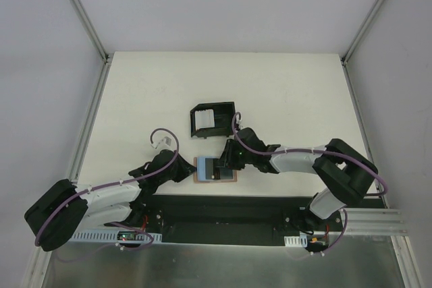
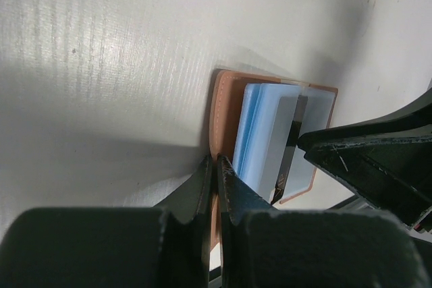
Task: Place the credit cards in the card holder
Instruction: Insert the credit card into the card holder.
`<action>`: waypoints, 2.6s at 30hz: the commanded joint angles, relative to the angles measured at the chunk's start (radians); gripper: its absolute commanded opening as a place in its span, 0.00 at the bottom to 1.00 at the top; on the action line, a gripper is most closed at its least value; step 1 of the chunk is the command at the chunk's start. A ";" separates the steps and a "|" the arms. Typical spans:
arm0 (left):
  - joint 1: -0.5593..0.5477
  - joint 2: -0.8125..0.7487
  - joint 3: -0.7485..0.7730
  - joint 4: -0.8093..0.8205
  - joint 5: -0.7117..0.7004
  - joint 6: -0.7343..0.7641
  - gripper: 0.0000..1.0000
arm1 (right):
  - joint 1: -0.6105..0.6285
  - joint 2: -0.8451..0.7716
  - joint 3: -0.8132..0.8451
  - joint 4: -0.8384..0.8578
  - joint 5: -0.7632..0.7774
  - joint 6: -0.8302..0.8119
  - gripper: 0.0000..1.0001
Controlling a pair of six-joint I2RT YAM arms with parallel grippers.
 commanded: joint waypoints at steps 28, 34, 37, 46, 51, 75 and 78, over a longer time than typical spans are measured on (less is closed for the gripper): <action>0.010 0.005 -0.009 -0.062 0.012 0.026 0.00 | 0.043 -0.007 0.093 -0.153 0.058 -0.074 0.30; 0.008 0.008 -0.011 -0.060 0.012 0.024 0.00 | 0.045 0.039 0.104 -0.121 -0.004 -0.066 0.30; 0.010 0.012 -0.008 -0.059 0.015 0.026 0.00 | 0.048 0.061 0.122 -0.117 -0.027 -0.063 0.29; 0.008 0.014 -0.008 -0.057 0.015 0.026 0.00 | 0.062 0.075 0.147 -0.074 -0.066 -0.052 0.26; 0.008 0.014 -0.008 -0.057 0.017 0.024 0.00 | 0.069 0.053 0.176 -0.121 -0.055 -0.060 0.22; 0.008 -0.090 -0.015 -0.068 0.032 0.072 0.00 | 0.086 -0.001 0.285 -0.360 0.072 -0.189 0.27; 0.008 -0.141 -0.024 -0.080 0.020 0.084 0.00 | 0.091 -0.036 0.280 -0.365 0.113 -0.212 0.29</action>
